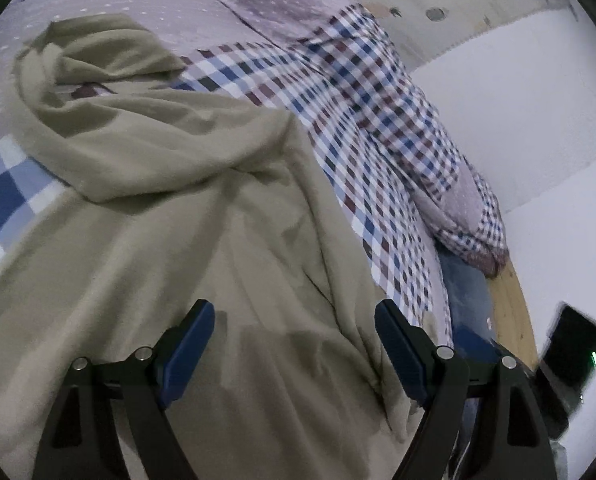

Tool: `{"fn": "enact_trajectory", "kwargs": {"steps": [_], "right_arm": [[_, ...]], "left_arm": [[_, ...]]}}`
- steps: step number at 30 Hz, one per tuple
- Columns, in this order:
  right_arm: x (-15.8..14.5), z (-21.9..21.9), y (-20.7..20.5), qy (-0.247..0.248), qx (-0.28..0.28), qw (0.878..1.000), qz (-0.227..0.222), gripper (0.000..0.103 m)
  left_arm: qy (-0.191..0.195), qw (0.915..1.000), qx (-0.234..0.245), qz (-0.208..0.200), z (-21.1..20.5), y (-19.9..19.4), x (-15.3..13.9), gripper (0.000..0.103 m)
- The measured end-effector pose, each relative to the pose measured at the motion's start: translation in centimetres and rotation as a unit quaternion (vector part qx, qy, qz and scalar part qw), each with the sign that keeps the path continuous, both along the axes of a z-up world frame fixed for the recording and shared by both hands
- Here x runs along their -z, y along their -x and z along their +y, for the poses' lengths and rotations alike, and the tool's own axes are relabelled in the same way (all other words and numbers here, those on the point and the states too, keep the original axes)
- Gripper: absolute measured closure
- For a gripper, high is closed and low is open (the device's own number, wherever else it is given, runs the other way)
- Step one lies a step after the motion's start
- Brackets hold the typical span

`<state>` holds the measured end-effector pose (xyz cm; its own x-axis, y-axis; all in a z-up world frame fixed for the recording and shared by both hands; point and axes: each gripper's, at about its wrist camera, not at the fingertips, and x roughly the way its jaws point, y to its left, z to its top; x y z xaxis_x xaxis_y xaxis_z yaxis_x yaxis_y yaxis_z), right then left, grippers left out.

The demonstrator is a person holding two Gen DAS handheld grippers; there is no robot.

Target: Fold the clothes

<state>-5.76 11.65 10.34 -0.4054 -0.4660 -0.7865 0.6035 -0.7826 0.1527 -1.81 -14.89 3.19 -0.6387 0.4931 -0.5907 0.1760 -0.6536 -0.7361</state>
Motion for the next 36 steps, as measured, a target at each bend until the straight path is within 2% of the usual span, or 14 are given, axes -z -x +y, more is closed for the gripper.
{"fn": "enact_trajectory", "kwargs": {"steps": [4,7,10,12,13,15,18,20,22,23,27,30,32,36], "right_arm": [[3.0,-4.3,4.6,0.014,0.009,0.998,-0.056,0.047],[6.3,-7.0,7.5,-0.016,0.018,0.997,-0.079,0.047],[7.0,-9.5,7.3,-0.037,0.004,0.997,-0.063,0.059],[5.7,-12.4,4.2,-0.072,-0.045,0.996,0.008,0.059],[5.1,-14.1,1.9,-0.085,-0.086,0.992,0.040,0.060],[4.8,-17.0,-3.3,-0.128,-0.170,0.972,0.102,0.060],[6.0,-19.4,-9.3,-0.183,-0.270,0.935,0.137,0.060],[6.8,-19.7,-12.7,-0.211,-0.317,0.914,0.140,0.060],[6.7,-19.5,-13.7,-0.202,-0.325,0.916,0.123,0.060],[6.2,-18.9,-13.7,-0.187,-0.321,0.922,0.113,0.059],[3.3,-16.0,-8.9,-0.111,-0.211,0.966,0.100,0.048],[2.4,-12.5,-2.2,-0.038,-0.074,0.995,0.057,0.047],[2.7,-9.7,1.8,-0.007,0.011,1.000,0.024,0.046],[4.3,-8.3,5.6,0.010,0.041,0.999,-0.020,0.046]], "left_arm": [[-0.023,0.9997,-0.011,-0.002,-1.3,0.2,0.2,0.018],[-0.033,0.9993,-0.020,0.001,-2.5,0.3,0.1,0.018],[-0.039,0.9984,-0.040,0.007,-4.6,0.3,-0.4,0.018],[-0.034,0.9972,-0.065,0.009,-6.5,0.2,-0.8,0.018],[-0.032,0.9961,-0.081,0.010,-7.6,0.0,-0.9,0.018],[-0.033,0.9937,-0.107,0.010,-9.6,-0.2,-0.9,0.018],[-0.040,0.9916,-0.123,0.002,-11.2,-0.3,-0.5,0.018],[-0.039,0.9926,-0.115,-0.004,-11.1,-0.1,-0.4,0.018],[-0.035,0.9937,-0.106,-0.007,-10.9,-0.2,-0.3,0.018],[-0.033,0.9942,-0.102,-0.008,-10.9,-0.2,-0.3,0.018],[-0.032,0.9946,-0.098,-0.014,-10.9,-0.4,-0.2,0.018],[-0.037,0.9944,-0.098,-0.015,-11.0,-0.6,-0.2,0.018],[-0.040,0.9943,-0.098,-0.016,-11.1,-0.6,-0.1,0.018],[-0.047,0.9941,-0.096,-0.017,-11.1,-0.4,0.0,0.018]]}}
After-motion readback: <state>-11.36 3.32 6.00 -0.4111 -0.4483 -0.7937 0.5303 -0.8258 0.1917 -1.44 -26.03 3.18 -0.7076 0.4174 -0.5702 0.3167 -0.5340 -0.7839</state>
